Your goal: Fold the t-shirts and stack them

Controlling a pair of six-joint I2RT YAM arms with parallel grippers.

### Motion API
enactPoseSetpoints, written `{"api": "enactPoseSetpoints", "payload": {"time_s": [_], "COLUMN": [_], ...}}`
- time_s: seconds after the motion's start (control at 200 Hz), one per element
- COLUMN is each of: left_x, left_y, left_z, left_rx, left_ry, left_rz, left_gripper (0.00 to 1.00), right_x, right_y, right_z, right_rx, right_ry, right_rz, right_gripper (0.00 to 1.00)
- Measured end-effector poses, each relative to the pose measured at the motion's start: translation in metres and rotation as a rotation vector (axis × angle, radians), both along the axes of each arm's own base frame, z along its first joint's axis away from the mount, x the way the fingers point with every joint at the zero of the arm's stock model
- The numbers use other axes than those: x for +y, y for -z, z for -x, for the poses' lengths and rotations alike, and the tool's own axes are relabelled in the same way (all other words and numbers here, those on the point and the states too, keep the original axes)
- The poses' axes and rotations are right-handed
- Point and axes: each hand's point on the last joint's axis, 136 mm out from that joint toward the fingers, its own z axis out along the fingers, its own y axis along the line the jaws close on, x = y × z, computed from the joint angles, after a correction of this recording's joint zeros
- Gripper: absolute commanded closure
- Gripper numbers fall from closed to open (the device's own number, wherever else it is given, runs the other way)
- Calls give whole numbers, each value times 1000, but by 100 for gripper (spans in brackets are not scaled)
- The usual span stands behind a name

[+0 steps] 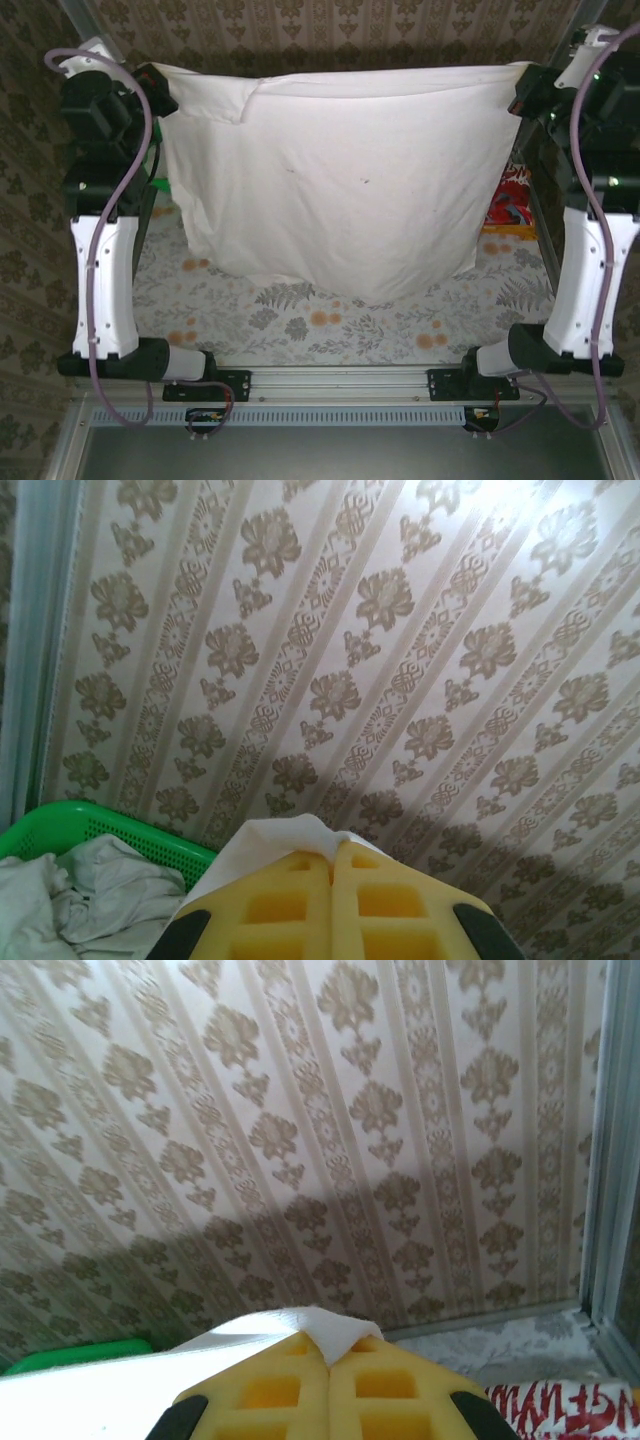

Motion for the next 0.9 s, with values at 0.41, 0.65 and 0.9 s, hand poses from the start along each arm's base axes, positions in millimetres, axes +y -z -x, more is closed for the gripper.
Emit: {"api": "enactPoseSetpoints", "payload": {"time_s": [0.41,0.65,0.9], "left_x": [-28,-29,-20], "left_y": [-16,-84,-107], "left_z": [-88,-37,31], "left_rx": [-17,-193,-258], "left_ry": [92,128,129], "left_rz": [31,46,41], "left_gripper": [100,100,100], "right_x": [-20,-30,-11], "right_y": [14,-70,-92], "right_z": [-109,-51,7], "right_rx": [-5,-233,-283], "right_ry": [-34,-40,-82], "right_rz": [-159,-203,-198], "right_gripper": [100,100,100]}}
